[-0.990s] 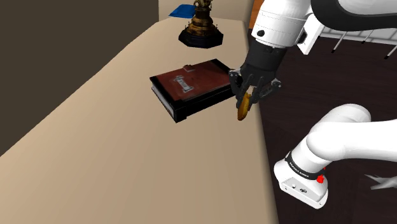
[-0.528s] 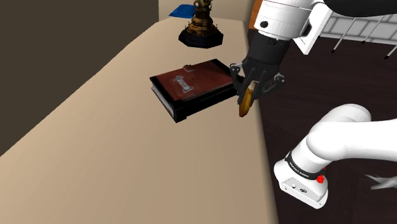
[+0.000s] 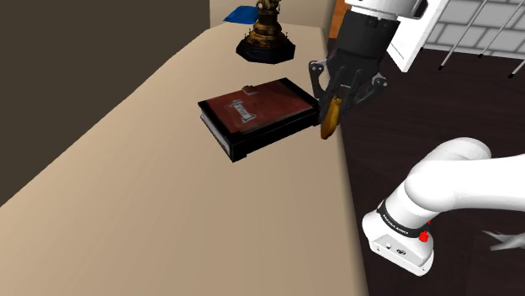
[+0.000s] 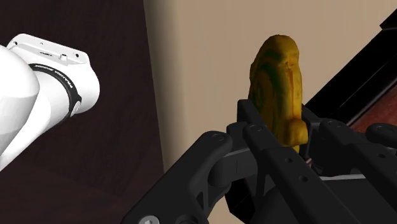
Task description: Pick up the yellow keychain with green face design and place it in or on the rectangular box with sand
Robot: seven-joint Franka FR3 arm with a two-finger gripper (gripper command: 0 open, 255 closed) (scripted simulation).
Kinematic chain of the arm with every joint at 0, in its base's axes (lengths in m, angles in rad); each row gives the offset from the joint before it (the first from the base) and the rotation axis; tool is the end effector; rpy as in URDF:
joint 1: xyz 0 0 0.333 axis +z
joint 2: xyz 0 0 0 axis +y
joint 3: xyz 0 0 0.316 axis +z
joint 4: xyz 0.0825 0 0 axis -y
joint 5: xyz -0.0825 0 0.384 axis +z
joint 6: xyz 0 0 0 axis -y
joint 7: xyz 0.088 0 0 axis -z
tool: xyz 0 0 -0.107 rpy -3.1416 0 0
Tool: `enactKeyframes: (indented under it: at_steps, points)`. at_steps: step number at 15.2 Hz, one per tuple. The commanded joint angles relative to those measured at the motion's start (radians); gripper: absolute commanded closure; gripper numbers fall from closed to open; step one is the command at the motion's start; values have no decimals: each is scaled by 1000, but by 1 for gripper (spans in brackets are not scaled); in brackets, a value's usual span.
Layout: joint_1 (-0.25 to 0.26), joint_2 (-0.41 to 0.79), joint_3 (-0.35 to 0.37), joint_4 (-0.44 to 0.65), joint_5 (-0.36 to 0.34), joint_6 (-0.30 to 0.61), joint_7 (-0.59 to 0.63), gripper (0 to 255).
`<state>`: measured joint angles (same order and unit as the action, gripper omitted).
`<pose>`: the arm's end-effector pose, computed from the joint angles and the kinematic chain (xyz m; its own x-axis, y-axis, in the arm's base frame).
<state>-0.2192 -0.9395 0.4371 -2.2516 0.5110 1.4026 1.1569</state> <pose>0.2446 0.1824 0.6283 0.5361 -0.8348 -0.1257 -0.8441 -0.5285 -0.0901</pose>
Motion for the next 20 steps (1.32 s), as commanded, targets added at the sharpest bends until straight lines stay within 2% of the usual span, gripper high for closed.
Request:
enactKeyframes:
  at_steps: [1,17,20]
  points:
    - [-4,14,-5,34,-6,-20,7,255]
    - [-28,140,-40,326,-46,-182,62,255]
    - [-50,210,-19,369,-58,-153,59,255]
